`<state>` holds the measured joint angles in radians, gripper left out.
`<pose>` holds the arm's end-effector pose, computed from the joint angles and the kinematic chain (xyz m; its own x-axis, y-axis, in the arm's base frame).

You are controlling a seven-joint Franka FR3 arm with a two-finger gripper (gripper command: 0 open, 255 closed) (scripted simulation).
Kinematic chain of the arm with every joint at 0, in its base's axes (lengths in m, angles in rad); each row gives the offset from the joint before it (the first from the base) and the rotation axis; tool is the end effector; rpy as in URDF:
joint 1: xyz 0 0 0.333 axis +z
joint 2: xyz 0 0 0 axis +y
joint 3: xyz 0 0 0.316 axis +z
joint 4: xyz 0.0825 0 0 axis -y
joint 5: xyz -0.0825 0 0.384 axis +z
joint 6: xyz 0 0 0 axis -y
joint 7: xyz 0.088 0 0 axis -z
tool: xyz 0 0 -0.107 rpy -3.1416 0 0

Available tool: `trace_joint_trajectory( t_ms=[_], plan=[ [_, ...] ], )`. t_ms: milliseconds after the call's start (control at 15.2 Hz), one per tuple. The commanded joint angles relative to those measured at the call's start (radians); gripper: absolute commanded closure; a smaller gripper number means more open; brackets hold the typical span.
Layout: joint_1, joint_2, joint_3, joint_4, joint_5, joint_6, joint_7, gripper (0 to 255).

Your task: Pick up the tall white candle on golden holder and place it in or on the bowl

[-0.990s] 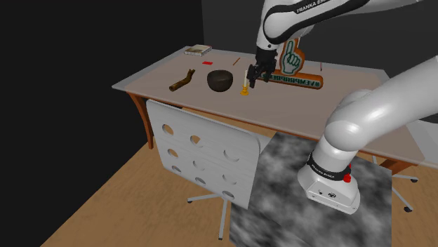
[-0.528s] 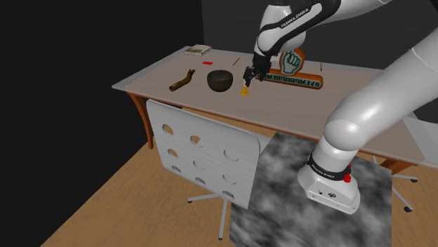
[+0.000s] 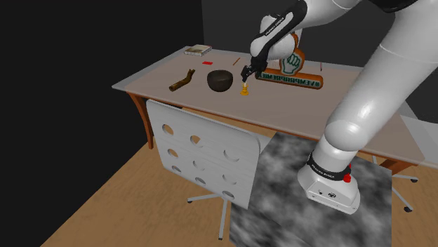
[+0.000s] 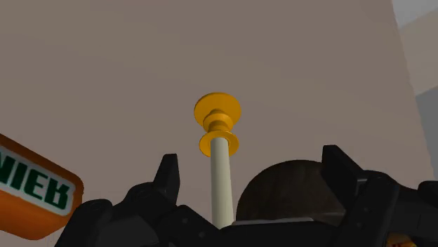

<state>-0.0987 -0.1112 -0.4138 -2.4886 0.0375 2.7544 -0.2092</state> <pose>0.4294 -0.2437 0.3643 0.8780 -0.3109 0.3639 -0.3358 -0.9419 0.0054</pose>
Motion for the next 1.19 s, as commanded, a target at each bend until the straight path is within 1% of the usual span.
trace_joint_trajectory(
  t_ms=[0,66,330,528,594,1056,1122],
  plan=[
    [0.019,0.077,-0.023,0.042,0.098,0.071,-0.075,0],
    [0.023,0.107,-0.029,0.062,0.151,0.093,-0.118,0],
    [0.022,0.176,-0.013,0.085,0.256,0.129,-0.196,0],
    [0.009,0.228,0.011,0.106,0.338,0.152,-0.258,0],
    [0.005,0.238,0.017,0.110,0.353,0.156,-0.270,0],
    [0.004,0.238,0.018,0.110,0.353,0.156,-0.269,0],
    [0.004,0.238,0.018,0.110,0.353,0.156,-0.269,255]
  ],
)
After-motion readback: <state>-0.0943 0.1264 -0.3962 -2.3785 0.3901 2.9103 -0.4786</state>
